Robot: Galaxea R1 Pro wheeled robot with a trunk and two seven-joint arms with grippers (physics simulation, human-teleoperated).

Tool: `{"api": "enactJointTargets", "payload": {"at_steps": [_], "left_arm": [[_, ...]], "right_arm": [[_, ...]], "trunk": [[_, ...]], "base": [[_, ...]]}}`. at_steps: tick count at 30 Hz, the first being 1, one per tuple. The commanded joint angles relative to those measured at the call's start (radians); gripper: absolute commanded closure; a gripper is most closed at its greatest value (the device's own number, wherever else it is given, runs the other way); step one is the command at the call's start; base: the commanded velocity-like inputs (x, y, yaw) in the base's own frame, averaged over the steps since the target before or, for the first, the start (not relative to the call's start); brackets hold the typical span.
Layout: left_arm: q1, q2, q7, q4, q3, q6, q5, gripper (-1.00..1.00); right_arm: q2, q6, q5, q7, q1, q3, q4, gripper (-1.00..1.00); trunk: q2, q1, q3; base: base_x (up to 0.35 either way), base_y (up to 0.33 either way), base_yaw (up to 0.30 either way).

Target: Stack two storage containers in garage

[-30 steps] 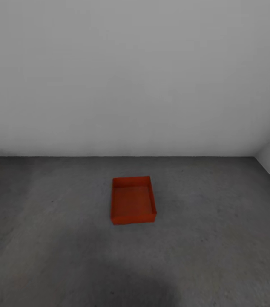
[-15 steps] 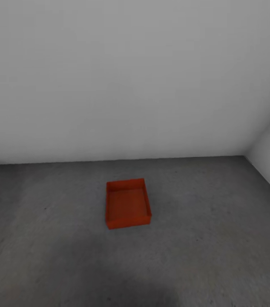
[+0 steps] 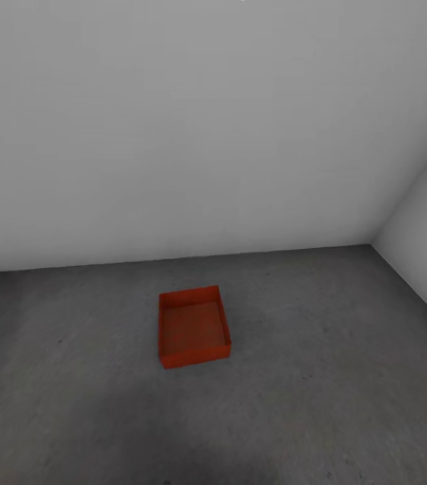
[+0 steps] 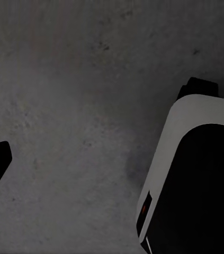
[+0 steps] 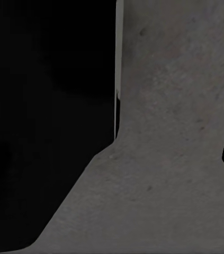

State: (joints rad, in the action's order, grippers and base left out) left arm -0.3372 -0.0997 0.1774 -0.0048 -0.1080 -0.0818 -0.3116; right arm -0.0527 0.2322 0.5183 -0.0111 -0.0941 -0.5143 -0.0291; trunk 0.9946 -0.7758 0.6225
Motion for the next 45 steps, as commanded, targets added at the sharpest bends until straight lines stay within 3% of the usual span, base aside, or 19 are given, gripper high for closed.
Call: {"api": "enactJointTargets", "payload": {"at_steps": [1, 29, 45], "left_arm": [[0.000, 0.000, 0.002, 0.000, -0.009, -0.003, -0.009, -1.00], [0.000, 0.000, 0.002, 0.000, -0.009, -0.003, -0.009, -1.00], [0.000, 0.000, 0.002, 0.000, -0.009, -0.003, -0.009, -1.00]], "right_arm": [[0.001, 0.005, 0.008, -0.001, -0.001, -0.009, -0.003, -1.00], [0.001, 0.003, 0.008, -0.001, -0.001, -0.007, -0.003, -1.00], [0.004, 0.003, 0.009, 0.005, -0.001, -0.008, -0.003, -1.00]], "trunk": [[0.000, 0.000, -0.001], [0.000, 0.000, -0.044], [0.000, 0.000, -0.069]], "base": [[0.000, 0.000, -0.130], [0.000, 0.000, -0.128], [0.000, 0.000, -0.015]]}}
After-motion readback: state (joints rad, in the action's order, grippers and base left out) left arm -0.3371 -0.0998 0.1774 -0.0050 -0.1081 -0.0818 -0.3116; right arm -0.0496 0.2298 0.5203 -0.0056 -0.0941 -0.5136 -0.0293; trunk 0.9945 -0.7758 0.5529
